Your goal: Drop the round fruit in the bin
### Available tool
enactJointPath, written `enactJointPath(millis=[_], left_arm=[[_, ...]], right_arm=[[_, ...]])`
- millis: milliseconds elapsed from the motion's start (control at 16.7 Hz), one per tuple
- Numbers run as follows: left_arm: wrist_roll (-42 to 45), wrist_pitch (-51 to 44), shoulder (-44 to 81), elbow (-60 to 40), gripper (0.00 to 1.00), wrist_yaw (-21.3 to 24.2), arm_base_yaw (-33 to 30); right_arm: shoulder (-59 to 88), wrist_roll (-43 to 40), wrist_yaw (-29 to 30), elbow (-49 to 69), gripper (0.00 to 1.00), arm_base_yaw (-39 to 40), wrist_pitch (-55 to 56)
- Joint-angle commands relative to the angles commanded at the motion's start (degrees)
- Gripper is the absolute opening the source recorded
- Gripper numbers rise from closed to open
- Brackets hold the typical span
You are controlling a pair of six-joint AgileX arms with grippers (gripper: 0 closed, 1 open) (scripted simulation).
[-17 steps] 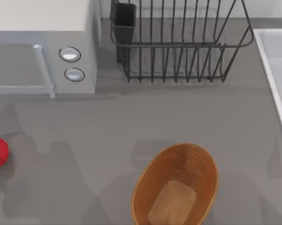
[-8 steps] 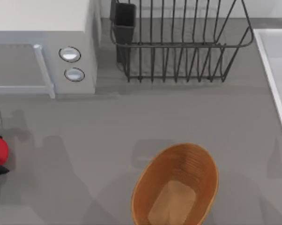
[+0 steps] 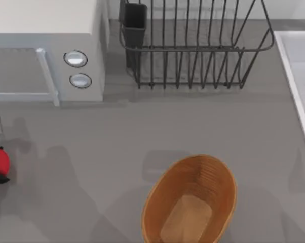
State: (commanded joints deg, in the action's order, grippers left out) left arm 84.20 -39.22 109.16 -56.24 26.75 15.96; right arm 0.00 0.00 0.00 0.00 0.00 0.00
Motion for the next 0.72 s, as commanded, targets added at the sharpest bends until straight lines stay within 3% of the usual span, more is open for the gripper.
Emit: enactJointPath(millis=[480,720], left_arm=[[0.00,0.00,0.00,0.00,0.02,0.00,0.00],[0.00,0.00,0.00,0.00,0.00,0.00,0.00]], right_arm=[[0.00,0.00,0.00,0.00,1.00,0.00,0.00],[0.00,0.00,0.00,0.00,1.00,0.00,0.00]])
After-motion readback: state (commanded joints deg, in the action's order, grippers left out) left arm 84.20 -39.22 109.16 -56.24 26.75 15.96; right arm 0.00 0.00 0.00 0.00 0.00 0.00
